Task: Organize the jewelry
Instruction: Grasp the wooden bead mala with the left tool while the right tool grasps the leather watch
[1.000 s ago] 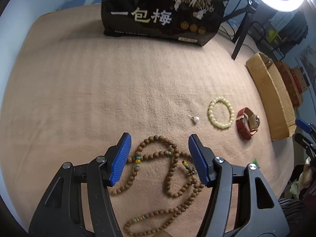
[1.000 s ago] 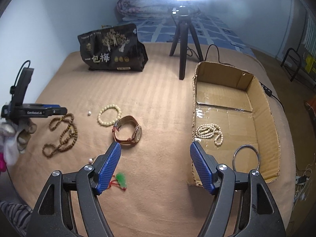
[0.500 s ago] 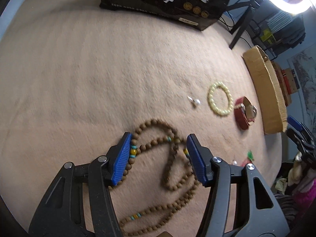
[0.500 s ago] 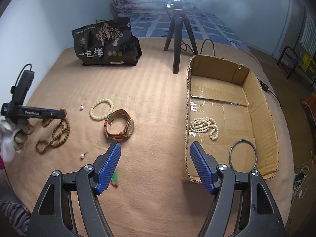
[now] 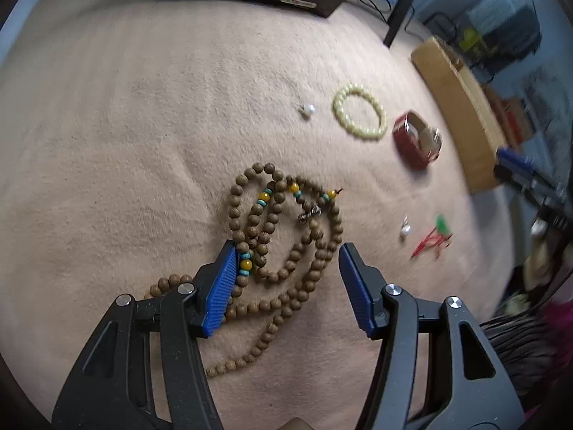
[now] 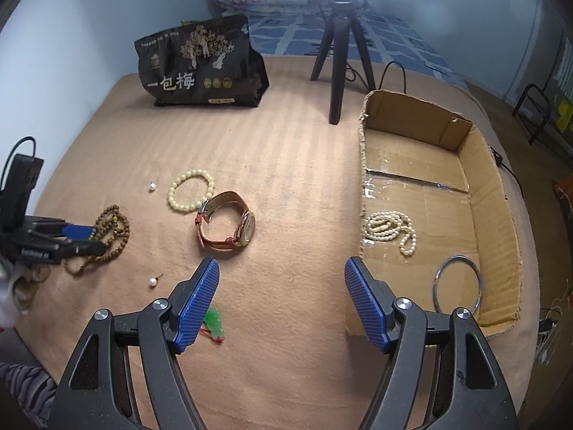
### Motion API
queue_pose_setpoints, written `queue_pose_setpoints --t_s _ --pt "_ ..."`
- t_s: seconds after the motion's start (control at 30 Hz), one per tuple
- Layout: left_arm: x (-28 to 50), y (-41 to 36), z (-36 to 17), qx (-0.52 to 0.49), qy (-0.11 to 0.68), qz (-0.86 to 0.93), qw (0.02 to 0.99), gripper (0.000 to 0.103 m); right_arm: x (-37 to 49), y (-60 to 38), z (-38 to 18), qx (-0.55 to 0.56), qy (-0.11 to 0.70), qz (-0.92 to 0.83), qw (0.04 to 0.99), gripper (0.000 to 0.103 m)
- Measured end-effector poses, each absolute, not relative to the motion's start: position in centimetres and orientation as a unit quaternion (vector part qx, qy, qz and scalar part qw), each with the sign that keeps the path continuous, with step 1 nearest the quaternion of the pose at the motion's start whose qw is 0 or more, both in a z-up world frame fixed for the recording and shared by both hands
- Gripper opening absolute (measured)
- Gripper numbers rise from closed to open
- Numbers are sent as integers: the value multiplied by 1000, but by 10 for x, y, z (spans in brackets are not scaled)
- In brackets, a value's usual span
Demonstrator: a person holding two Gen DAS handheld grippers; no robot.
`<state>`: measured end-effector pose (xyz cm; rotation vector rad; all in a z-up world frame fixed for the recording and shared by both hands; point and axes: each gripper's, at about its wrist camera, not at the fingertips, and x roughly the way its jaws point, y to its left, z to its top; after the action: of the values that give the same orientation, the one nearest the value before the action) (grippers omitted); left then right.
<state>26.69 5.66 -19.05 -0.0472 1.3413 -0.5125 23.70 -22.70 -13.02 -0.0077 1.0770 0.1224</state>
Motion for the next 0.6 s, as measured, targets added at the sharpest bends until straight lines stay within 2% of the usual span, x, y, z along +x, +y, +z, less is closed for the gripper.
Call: queue_pose_setpoints --t_s 0.3,0.4,0.5,0.6 --pt "241 21 -195 117 577 -201 783 59 252 -209 -139 -22 523 71 849 72" --pt "239 16 -197 131 567 -192 790 58 258 -204 -142 -25 526 72 847 72" --pt "243 19 -198 120 564 -186 795 52 266 -199 -148 -26 533 72 843 72" --pt "246 24 -197 108 562 -179 800 41 274 -196 -155 -20 543 73 836 72"
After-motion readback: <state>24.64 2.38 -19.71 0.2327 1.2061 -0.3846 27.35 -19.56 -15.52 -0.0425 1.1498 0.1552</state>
